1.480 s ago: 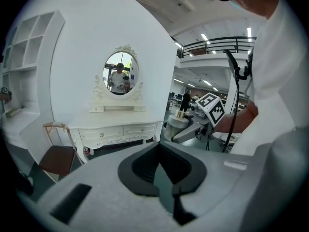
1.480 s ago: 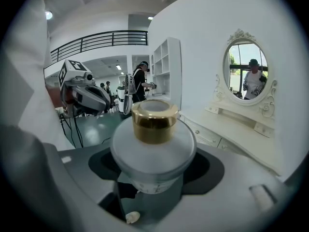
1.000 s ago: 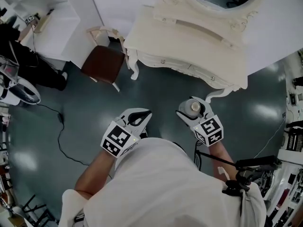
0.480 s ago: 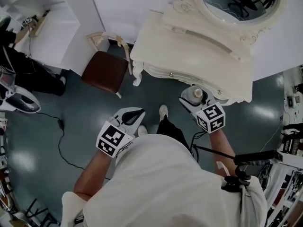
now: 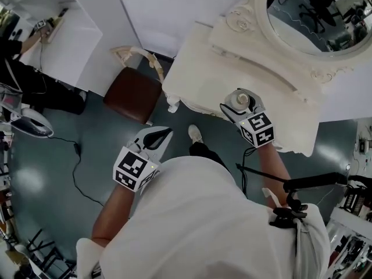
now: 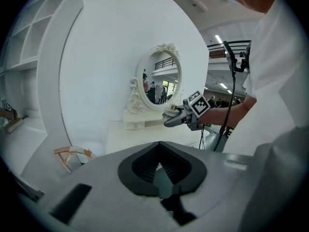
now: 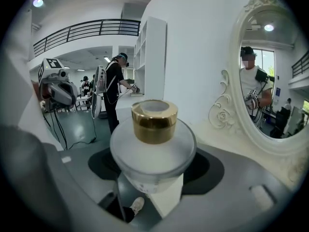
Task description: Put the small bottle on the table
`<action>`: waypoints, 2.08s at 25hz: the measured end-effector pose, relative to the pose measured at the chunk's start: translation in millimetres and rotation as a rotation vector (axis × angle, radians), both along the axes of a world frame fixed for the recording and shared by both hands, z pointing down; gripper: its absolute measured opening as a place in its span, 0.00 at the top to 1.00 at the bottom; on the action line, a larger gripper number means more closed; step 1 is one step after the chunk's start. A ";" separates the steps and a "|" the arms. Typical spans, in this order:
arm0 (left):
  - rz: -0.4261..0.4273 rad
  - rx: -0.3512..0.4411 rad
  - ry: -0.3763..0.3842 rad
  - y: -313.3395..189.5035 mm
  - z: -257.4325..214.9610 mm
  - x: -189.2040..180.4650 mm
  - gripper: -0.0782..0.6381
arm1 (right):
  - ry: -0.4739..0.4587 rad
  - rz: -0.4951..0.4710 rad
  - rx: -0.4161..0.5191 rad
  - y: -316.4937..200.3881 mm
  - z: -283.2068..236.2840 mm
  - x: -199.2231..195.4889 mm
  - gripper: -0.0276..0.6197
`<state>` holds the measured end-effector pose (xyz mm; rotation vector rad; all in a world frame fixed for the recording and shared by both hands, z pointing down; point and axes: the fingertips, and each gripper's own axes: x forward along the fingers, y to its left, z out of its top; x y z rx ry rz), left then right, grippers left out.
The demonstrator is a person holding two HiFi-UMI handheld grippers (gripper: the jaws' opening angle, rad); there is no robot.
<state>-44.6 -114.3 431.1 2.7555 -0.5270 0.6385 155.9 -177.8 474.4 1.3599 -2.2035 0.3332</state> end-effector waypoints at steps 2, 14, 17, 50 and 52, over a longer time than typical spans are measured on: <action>-0.033 -0.002 -0.012 -23.0 -4.2 24.6 0.89 | 0.003 -0.028 0.002 -35.7 1.7 24.6 0.44; -0.150 -0.037 -0.067 -108.4 3.8 92.0 0.89 | 0.012 -0.092 -0.006 -198.9 40.1 101.4 0.44; -0.192 -0.041 -0.082 -122.1 4.5 93.6 0.89 | 0.010 -0.097 -0.006 -228.2 47.7 110.8 0.44; -0.347 -0.084 -0.169 -176.6 9.9 93.4 0.89 | 0.007 -0.030 -0.031 -367.1 120.5 146.3 0.44; -0.350 -0.084 -0.170 -177.2 10.2 93.2 0.89 | 0.008 -0.030 -0.030 -368.1 121.2 146.7 0.44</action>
